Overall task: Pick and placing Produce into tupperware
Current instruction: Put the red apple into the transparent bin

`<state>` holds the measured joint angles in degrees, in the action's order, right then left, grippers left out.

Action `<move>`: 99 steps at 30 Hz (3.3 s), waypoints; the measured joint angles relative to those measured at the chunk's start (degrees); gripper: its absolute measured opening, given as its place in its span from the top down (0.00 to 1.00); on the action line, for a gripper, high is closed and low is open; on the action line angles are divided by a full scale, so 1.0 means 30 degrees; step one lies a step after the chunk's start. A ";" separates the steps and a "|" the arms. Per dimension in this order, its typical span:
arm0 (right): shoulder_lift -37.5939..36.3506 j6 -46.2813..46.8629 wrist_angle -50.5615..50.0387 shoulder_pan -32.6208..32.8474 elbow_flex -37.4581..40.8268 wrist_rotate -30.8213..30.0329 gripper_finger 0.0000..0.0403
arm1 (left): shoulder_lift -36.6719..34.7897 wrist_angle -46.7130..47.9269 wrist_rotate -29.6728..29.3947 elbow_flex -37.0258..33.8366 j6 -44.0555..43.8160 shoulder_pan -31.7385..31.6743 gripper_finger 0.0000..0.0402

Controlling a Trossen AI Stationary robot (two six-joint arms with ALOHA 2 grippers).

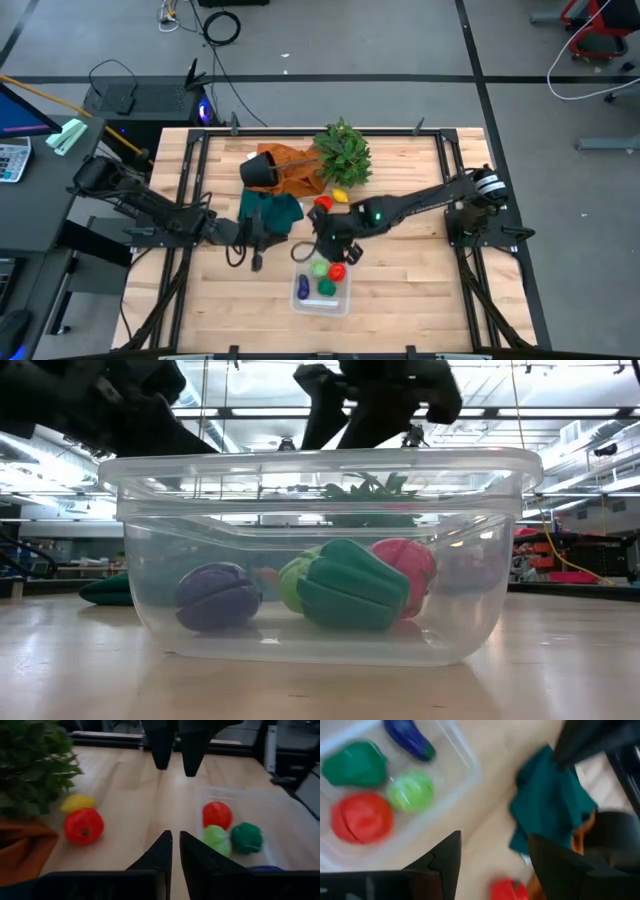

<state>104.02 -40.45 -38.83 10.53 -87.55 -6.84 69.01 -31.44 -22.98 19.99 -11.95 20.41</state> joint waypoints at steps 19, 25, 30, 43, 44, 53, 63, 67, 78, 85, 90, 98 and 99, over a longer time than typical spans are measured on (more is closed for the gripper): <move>0.1274 -0.5171 -0.0505 -0.5545 0.0009 0.2566 0.50 | 0.0000 0.1222 -0.3133 0.0000 -0.1312 -0.0670 0.87; 0.1706 -0.5975 -0.0288 -0.5777 0.0054 0.3552 0.40 | 0.0000 0.1606 -0.3133 0.0015 -0.2221 -0.1191 0.83; 0.1698 -0.6249 0.0700 -0.5707 0.0860 0.3698 0.33 | 0.0000 0.1988 -0.3125 0.0015 -0.2699 -0.1410 0.77; 0.1699 -0.7434 0.2891 -0.5707 0.2885 0.2444 0.22 | 0.0000 0.2157 -0.3111 0.0015 -0.2847 -0.1395 0.67; 0.1696 -0.7499 0.2923 -0.5707 0.2885 0.2341 0.22 | 0.0000 0.2160 -0.3111 0.0015 -0.2852 -0.1395 0.67; 0.1692 -0.7954 0.2973 -0.5069 0.2900 0.0752 0.22 | 0.0000 0.2164 -0.3103 0.0015 -0.2847 -0.1395 0.63; 0.3267 -0.7950 0.2921 -0.4910 0.2885 -0.1394 0.22 | 0.0000 0.2395 -0.3075 0.0007 -0.3178 -0.1395 0.62; 0.3801 -0.7939 0.2901 -0.4647 0.2907 -0.1708 0.22 | 0.0000 0.2619 -0.3082 0.0000 -0.3288 -0.1395 0.63; 0.3804 -0.7972 0.3280 -0.4439 0.2878 -0.1810 0.31 | 0.0000 0.2907 -0.3096 0.0000 -0.3299 -0.1395 0.62; 0.3774 -0.7954 0.3257 -0.4439 0.2878 -0.1813 0.44 | 0.0000 0.2965 -0.3096 0.0000 -0.3311 -0.1395 0.61; 0.3768 -0.7954 0.3236 -0.4385 0.2878 -0.2458 0.47 | 0.0000 0.2967 -0.3096 0.0000 -0.3314 -0.1393 0.61; 0.3768 -0.7954 0.2891 -0.4067 0.1917 -0.3237 0.46 | 0.0000 0.3016 -0.3102 0.0000 -0.3314 -0.1395 0.63; 0.3768 -0.7895 0.2758 -0.3993 0.1670 -0.3286 0.46 | 0.0000 0.3016 -0.3097 0.0000 -0.3314 -0.1395 0.62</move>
<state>115.33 -64.14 -30.55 -1.45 -82.54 -16.70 69.01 -22.39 -32.27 19.99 -21.89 16.23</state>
